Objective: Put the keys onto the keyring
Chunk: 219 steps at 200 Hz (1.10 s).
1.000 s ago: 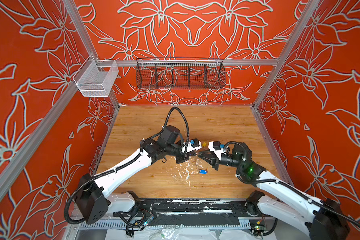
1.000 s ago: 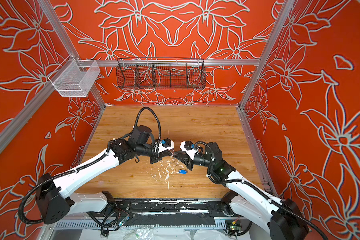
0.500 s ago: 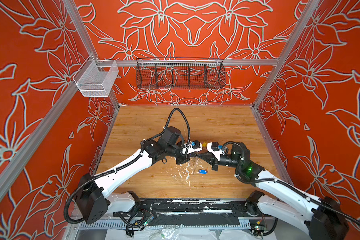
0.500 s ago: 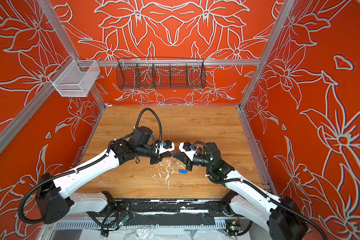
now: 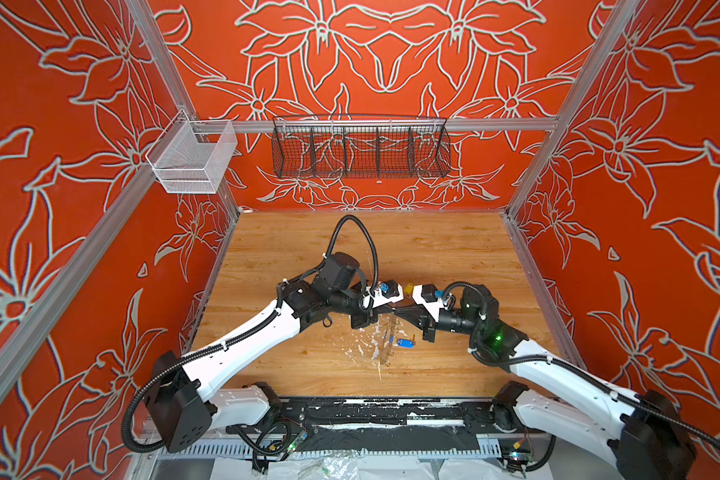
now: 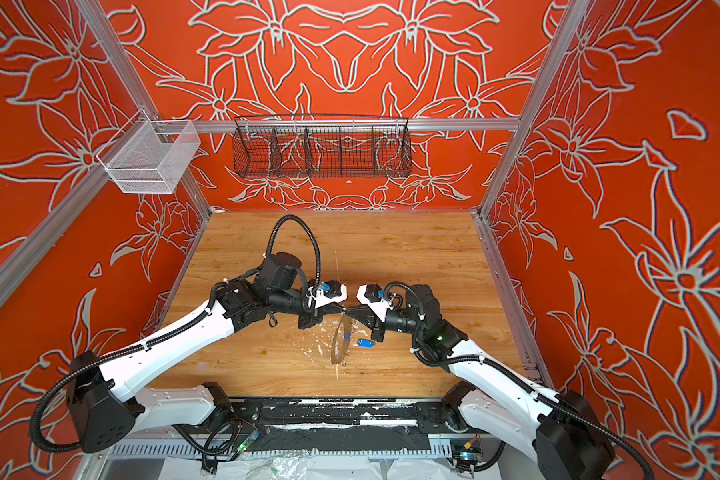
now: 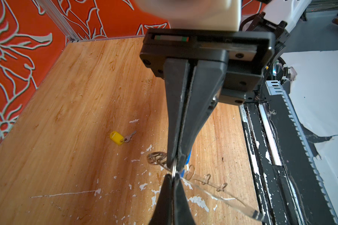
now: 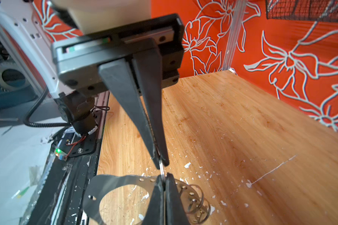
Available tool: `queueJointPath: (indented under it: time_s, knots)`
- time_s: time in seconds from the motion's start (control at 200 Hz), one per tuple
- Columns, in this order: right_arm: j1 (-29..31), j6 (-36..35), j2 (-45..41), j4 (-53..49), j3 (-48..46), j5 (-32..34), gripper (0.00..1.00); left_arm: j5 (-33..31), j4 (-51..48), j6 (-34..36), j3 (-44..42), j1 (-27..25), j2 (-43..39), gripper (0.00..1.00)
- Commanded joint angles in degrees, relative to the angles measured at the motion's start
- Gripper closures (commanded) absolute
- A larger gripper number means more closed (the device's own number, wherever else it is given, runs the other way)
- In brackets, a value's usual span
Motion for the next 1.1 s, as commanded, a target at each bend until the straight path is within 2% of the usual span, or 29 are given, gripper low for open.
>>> queueJointPath:
  time_s: [0.0, 0.095, 0.165, 0.205, 0.245, 0.355, 0.415, 0.661, 0.956, 1.091]
  knots:
    - [0.18, -0.11, -0.93, 1.99, 0.35, 0.50, 1.00, 2.72, 0.91, 1.56, -0.22, -0.71, -1.51, 1.00]
    - [0.19, 1.00, -1.57, 3.60, -0.26, 0.72, 1.00, 2.97, 1.90, 1.17, -0.89, -0.69, -1.90, 1.00]
    - [0.19, 1.95, -2.30, 4.98, -0.80, 1.31, 1.00, 2.58, 3.51, -0.80, -1.43, -0.55, -2.89, 0.77]
    - [0.22, 2.77, -2.64, 6.56, -1.54, 1.89, 1.00, 2.40, 5.04, -2.50, -2.00, -0.05, -3.95, 0.70]
    - [0.24, 3.74, -3.02, 9.10, -2.50, 2.82, 1.00, 4.03, 6.88, -4.72, -2.60, 1.50, -5.26, 0.66]
    - [0.18, 7.49, -3.07, 18.09, -5.33, 4.36, 1.00, 19.07, 18.28, -13.41, -7.55, 10.85, -7.94, 0.68]
    - [0.22, 9.53, -2.42, 22.74, -6.24, 4.07, 1.00, 22.69, 24.73, -18.03, -10.66, 13.79, -8.58, 0.71]
    - [2.68, 16.33, 1.67, 40.33, -7.54, 3.58, 1.00, 22.95, 44.04, -28.57, -18.83, 14.06, -8.36, 0.75]
    - [5.09, 17.74, 5.48, 49.87, -8.00, 7.99, 1.00, 22.64, 51.53, -32.08, -22.60, 12.94, -10.78, 0.78]
    - [5.62, 19.44, 8.57, 53.45, -6.87, 7.38, 1.00, 22.41, 53.50, -31.78, -23.58, 11.22, -11.57, 0.79]
